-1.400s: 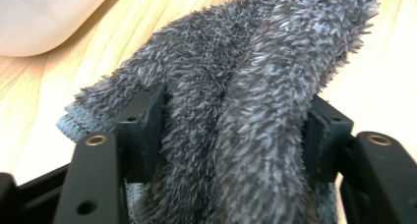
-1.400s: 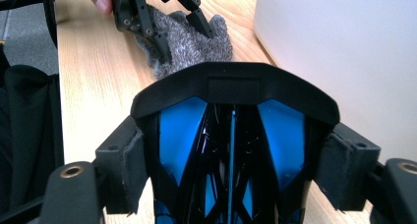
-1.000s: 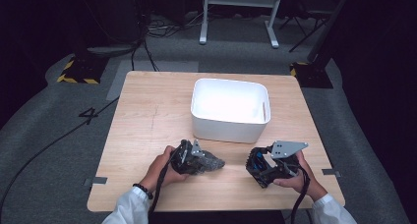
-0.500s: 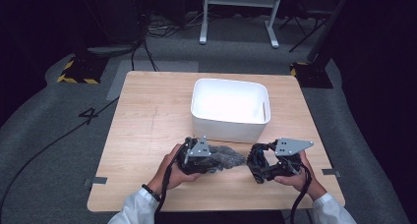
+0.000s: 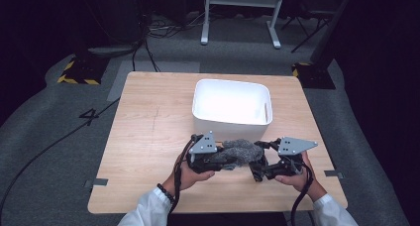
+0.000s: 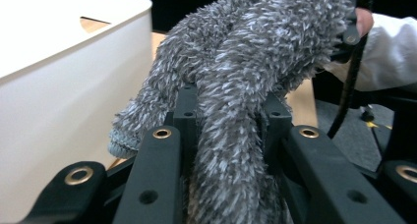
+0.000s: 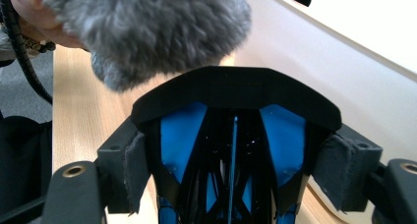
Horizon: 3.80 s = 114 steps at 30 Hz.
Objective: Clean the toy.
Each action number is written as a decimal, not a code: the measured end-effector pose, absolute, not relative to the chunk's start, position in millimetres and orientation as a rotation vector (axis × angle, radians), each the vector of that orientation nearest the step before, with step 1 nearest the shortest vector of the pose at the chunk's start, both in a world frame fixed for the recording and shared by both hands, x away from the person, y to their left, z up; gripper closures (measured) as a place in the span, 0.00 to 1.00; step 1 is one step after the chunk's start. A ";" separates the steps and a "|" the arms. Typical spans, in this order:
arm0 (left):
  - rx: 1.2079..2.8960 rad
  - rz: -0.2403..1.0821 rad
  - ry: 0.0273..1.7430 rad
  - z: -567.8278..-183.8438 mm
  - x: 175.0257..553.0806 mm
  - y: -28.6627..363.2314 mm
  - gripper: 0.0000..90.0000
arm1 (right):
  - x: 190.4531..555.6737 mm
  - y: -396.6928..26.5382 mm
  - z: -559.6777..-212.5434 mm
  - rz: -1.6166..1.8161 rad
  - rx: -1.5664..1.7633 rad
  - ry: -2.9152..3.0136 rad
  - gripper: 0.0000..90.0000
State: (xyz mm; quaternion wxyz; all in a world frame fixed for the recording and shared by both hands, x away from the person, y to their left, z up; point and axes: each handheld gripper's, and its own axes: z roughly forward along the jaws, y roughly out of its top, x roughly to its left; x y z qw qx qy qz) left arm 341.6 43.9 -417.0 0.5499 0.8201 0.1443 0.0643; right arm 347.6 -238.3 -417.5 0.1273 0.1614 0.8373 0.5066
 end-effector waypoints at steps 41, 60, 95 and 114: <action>2.303 0.129 0.230 -478.6 347.1 -6.4 0.76 | 345.4 -239.3 -407.8 1.685 0.446 2.332 0.28; 2.029 0.236 0.338 -437.4 353.0 33.5 0.77 | 345.2 -232.0 -416.6 1.726 0.413 2.379 0.28; 2.261 0.097 0.212 -473.2 342.4 -6.6 0.76 | 351.2 -247.5 -407.8 1.742 0.465 2.269 0.28; 1.928 0.192 0.385 -433.9 357.4 44.1 0.76 | 349.7 -232.0 -427.5 1.678 0.437 2.395 0.28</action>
